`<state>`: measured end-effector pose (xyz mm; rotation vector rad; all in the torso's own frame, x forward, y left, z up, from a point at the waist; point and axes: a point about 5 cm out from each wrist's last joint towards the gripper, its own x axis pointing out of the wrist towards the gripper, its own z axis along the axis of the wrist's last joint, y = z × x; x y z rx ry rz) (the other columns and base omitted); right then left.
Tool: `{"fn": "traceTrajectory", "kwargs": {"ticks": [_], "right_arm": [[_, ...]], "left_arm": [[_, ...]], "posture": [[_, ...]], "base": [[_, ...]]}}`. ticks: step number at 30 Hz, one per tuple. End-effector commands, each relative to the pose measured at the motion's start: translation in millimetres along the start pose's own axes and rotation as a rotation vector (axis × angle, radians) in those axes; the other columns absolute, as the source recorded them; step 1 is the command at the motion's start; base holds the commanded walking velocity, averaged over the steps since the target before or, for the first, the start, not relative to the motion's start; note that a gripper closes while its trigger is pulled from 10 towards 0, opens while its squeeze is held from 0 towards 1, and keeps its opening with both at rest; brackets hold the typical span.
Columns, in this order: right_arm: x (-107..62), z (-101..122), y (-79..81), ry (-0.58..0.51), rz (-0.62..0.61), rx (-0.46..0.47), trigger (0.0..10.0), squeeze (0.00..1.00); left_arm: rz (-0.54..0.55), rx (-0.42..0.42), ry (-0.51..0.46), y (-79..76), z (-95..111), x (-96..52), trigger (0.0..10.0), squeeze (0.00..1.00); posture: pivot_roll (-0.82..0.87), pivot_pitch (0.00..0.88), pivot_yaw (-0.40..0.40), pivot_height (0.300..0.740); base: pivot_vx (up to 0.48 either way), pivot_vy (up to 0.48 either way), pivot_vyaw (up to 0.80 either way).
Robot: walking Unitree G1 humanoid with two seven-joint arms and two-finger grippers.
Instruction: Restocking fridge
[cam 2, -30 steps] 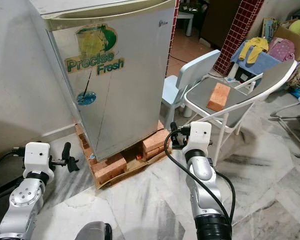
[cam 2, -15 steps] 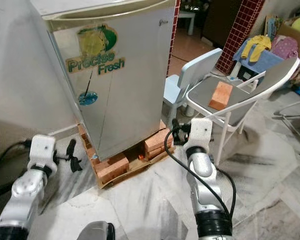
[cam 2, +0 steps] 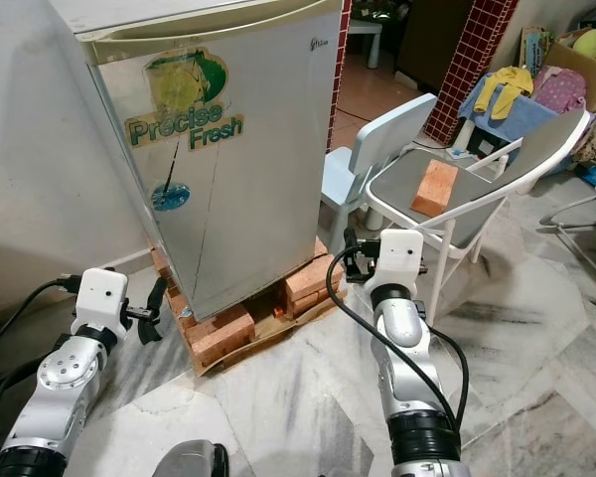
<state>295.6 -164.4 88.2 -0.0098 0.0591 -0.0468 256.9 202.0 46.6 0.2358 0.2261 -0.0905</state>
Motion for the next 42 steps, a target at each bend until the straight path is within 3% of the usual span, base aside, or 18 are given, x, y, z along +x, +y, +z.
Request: {"fn": "traceTrajectory", "kwargs": {"ticks": [1,14,18,29,35,39,42], "right_arm": [[4.4,2.8,-3.1,-0.01,-0.012,-0.002,10.0,0.0],[11.8,6.5,2.9,-0.022,0.0,0.0,10.0,0.0],[15.4,8.5,3.8,-0.024,0.002,-0.012,10.0,0.0],[16.3,7.7,6.4,-0.027,0.013,-0.014,10.0,0.0],[16.5,4.7,8.2,-0.019,0.022,-0.014,10.0,0.0],[18.0,5.0,7.7,-0.019,0.024,-0.014,10.0,0.0],[19.0,3.9,7.2,-0.016,0.028,-0.032,10.0,0.0]], "left_arm": [[0.009,-0.009,0.002,1.5,-0.4,-2.2,10.0,0.0],[0.04,0.006,0.007,16.2,1.9,3.6,10.0,0.0],[-0.013,0.023,-0.011,13.5,5.2,4.7,10.0,0.0],[-0.057,0.016,-0.021,4.8,6.6,4.5,10.0,0.0],[0.0,-0.029,-0.031,12.1,6.9,2.8,10.0,0.0],[-0.041,-0.037,-0.054,7.1,10.0,1.7,10.0,0.0],[0.035,-0.061,-0.035,11.8,11.6,3.5,10.0,0.0]], "posture": [[0.12,0.0,-0.018,0.74],[0.14,0.0,-0.017,0.74],[0.14,0.0,-0.01,0.74],[0.15,0.0,-0.02,0.74],[0.16,0.0,-0.029,0.74],[0.16,0.0,-0.038,0.74],[0.16,0.0,-0.047,0.74]], "base": [[0.0,0.0,0.0],[0.0,0.351,0.0],[0.0,0.48,0.0],[0.0,0.471,-0.76],[0.0,0.48,-0.77],[0.0,0.48,-0.13],[0.0,0.48,0.0]]}}
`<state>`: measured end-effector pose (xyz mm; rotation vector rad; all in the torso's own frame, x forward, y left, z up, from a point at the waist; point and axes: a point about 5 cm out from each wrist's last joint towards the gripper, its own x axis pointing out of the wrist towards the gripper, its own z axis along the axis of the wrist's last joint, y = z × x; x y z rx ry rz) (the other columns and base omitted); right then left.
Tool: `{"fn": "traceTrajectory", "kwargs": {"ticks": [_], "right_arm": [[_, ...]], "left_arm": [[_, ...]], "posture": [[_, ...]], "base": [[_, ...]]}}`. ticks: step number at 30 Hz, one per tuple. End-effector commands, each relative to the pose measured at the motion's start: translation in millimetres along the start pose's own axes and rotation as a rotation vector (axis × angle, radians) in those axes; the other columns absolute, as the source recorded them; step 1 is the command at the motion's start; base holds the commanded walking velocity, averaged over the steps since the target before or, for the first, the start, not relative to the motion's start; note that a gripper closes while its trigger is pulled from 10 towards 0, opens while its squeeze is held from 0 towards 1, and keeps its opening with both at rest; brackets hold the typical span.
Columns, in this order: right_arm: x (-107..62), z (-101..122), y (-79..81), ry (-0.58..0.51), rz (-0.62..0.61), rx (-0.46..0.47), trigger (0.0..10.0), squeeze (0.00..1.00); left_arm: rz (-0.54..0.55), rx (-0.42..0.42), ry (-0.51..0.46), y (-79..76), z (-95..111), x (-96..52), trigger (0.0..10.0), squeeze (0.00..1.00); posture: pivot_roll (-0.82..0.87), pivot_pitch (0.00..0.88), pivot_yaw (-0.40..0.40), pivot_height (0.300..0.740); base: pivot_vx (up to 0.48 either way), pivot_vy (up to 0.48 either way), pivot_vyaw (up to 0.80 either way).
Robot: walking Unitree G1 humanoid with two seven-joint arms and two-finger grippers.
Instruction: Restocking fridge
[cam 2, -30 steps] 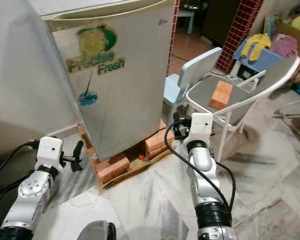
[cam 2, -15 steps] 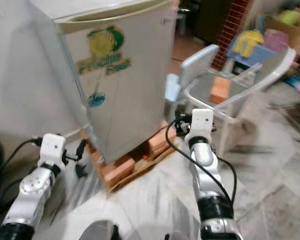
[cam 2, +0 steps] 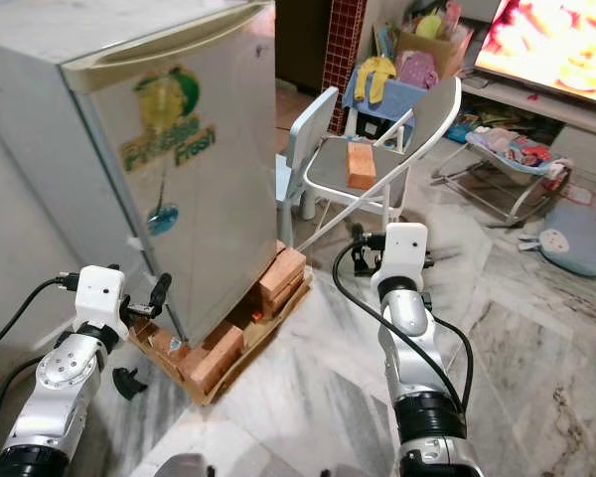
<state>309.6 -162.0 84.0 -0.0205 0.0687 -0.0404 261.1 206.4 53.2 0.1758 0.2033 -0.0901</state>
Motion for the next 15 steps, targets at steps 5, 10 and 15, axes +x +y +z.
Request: {"fn": "traceTrajectory", "kwargs": {"ticks": [5,10,15], "right_arm": [[5.5,6.1,2.1,-0.022,0.015,-0.025,10.0,0.0],[6.1,8.6,3.7,-0.029,0.025,-0.029,10.0,0.0],[5.3,6.8,2.7,-0.013,0.014,-0.028,10.0,0.0]], "left_arm": [[0.019,-0.001,-0.037,2.6,10.4,2.2,10.0,0.0],[0.056,0.042,-0.023,11.3,7.0,0.3,10.0,0.0],[0.063,0.025,-0.03,16.8,9.4,1.0,10.0,0.0]], "posture": [[0.17,0.0,-0.051,0.74],[0.16,0.0,-0.052,0.74],[0.16,0.0,-0.052,0.74]], "base": [[0.0,0.48,0.0],[0.0,0.288,0.0],[0.0,0.0,0.0]]}}
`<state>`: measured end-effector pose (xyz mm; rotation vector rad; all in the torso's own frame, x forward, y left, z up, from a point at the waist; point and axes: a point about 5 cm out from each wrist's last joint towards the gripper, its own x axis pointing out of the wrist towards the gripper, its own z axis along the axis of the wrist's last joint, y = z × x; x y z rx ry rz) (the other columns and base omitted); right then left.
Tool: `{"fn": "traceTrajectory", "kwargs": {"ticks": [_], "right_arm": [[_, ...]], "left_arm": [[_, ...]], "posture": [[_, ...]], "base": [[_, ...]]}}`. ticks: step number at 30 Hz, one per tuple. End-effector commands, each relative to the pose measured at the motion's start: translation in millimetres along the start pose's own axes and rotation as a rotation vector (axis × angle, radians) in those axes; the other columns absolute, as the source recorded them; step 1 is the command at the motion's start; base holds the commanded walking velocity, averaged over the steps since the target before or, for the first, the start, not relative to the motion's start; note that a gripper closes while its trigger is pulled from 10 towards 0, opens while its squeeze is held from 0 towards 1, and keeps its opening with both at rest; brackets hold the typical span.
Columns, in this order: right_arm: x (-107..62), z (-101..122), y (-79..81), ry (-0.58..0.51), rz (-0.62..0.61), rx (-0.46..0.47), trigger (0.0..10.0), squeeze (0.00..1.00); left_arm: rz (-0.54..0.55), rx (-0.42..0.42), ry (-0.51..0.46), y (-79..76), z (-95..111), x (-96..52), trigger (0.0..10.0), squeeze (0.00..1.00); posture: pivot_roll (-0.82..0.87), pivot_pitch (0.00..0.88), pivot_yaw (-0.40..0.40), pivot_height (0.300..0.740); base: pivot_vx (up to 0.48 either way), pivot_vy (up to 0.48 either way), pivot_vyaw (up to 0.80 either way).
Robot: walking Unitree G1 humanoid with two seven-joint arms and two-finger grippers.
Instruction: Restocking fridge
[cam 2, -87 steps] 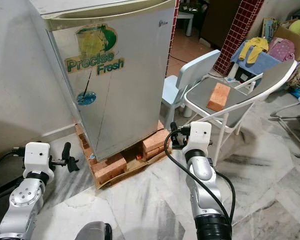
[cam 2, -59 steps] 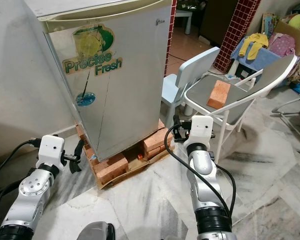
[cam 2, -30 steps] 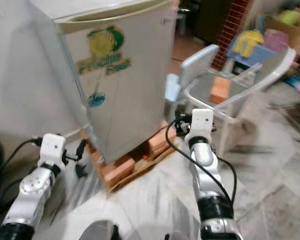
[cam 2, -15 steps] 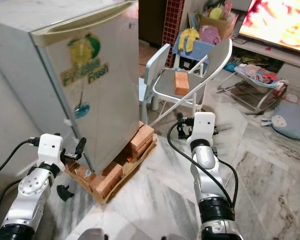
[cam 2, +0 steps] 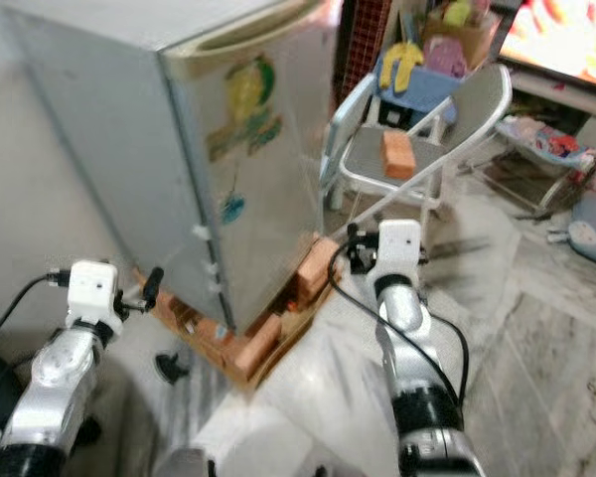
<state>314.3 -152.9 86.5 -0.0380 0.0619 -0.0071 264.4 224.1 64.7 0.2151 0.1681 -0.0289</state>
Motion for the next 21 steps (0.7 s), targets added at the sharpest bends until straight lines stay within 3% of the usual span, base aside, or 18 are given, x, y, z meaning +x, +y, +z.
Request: {"fn": "traceTrajectory", "kwargs": {"ticks": [1,5,9,17,21], "right_arm": [[0.5,3.2,-6.1,-0.003,-0.017,-0.003,10.0,0.0],[-1.2,0.5,-4.4,0.002,-0.016,0.019,10.0,0.0],[-2.7,-0.2,-3.5,-0.001,-0.009,0.008,10.0,0.0],[-2.6,-0.2,-4.0,0.007,-0.012,0.006,10.0,0.0],[-3.3,0.0,-4.1,0.006,-0.012,0.006,10.0,0.0]], "left_arm": [[-0.005,-0.017,0.0,-2.2,1.0,1.5,10.0,0.0],[-0.018,-0.01,-0.003,-4.6,1.4,3.2,10.0,0.0],[-0.032,-0.017,-0.004,-8.8,0.4,3.4,10.0,0.0],[-0.032,-0.009,-0.013,-10.5,1.3,2.8,10.0,0.0],[-0.055,-0.028,-0.039,-11.7,3.7,3.4,10.0,0.0]], "posture": [[0.16,0.0,-0.05,0.74],[0.15,0.0,-0.052,0.74],[0.15,0.0,-0.053,0.74],[0.15,0.0,-0.055,0.74],[0.15,0.0,-0.054,0.74]], "base": [[0.0,0.0,-0.8],[0.0,0.328,-0.8],[0.0,0.441,0.0],[0.0,0.0,0.0],[0.0,0.0,-0.8]]}}
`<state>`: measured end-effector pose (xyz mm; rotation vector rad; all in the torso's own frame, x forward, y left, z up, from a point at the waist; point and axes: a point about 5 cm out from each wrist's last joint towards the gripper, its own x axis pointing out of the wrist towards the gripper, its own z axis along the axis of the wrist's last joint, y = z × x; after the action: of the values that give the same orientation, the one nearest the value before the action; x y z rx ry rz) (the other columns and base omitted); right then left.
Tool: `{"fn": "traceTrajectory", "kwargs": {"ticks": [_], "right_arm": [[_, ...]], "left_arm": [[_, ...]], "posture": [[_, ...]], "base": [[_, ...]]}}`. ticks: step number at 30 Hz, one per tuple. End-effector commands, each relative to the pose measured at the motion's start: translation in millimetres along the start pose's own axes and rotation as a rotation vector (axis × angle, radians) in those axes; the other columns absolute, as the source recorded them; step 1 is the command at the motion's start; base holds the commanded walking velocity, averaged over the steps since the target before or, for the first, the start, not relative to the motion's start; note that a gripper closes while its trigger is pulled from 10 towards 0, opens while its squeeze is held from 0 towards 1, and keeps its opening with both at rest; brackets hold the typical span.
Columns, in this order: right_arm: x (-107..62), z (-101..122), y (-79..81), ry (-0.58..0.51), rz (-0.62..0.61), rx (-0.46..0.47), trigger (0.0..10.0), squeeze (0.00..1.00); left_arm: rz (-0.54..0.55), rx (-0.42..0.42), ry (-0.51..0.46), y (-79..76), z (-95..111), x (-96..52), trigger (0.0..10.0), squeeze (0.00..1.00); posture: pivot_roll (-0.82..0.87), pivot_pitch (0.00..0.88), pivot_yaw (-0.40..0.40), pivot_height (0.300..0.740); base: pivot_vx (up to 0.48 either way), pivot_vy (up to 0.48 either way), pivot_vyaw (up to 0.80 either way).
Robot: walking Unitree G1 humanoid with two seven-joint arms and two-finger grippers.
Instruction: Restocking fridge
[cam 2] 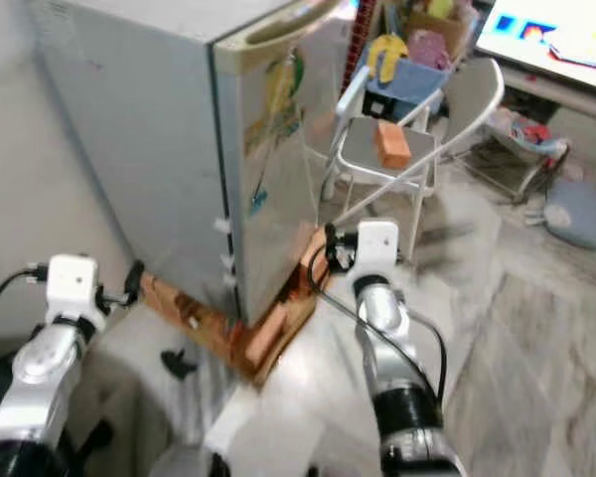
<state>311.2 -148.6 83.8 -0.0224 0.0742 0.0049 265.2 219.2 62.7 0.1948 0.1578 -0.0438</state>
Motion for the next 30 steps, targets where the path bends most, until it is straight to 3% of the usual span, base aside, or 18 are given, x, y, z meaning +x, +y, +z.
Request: {"fn": "traceTrajectory", "kwargs": {"ticks": [1,12,18,30], "right_arm": [[-0.5,2.8,-8.4,-0.007,-0.025,-0.009,10.0,0.0],[-1.8,4.8,-11.1,-0.023,-0.024,-0.032,10.0,0.0],[7.1,12.3,-28.9,-0.03,-0.073,-0.03,10.0,0.0],[-0.2,5.7,-14.3,-0.017,-0.034,-0.019,10.0,0.0]], "left_arm": [[-0.039,-0.01,-0.026,-6.6,4.3,2.4,10.0,0.0],[-0.086,-0.041,-0.039,-13.7,6.1,3.2,10.0,0.0],[-0.093,-0.046,-0.039,-15.1,5.5,2.5,10.0,0.0],[-0.094,-0.073,-0.042,-16.7,5.5,1.2,10.0,0.0]], "posture": [[0.15,0.0,-0.054,0.74],[0.14,0.009,-0.05,0.74],[0.14,0.011,-0.049,0.74],[0.14,0.015,-0.056,0.74]], "base": [[0.0,0.0,-0.8],[0.354,0.0,-0.05],[0.363,0.0,0.0],[0.059,0.0,0.0]]}}
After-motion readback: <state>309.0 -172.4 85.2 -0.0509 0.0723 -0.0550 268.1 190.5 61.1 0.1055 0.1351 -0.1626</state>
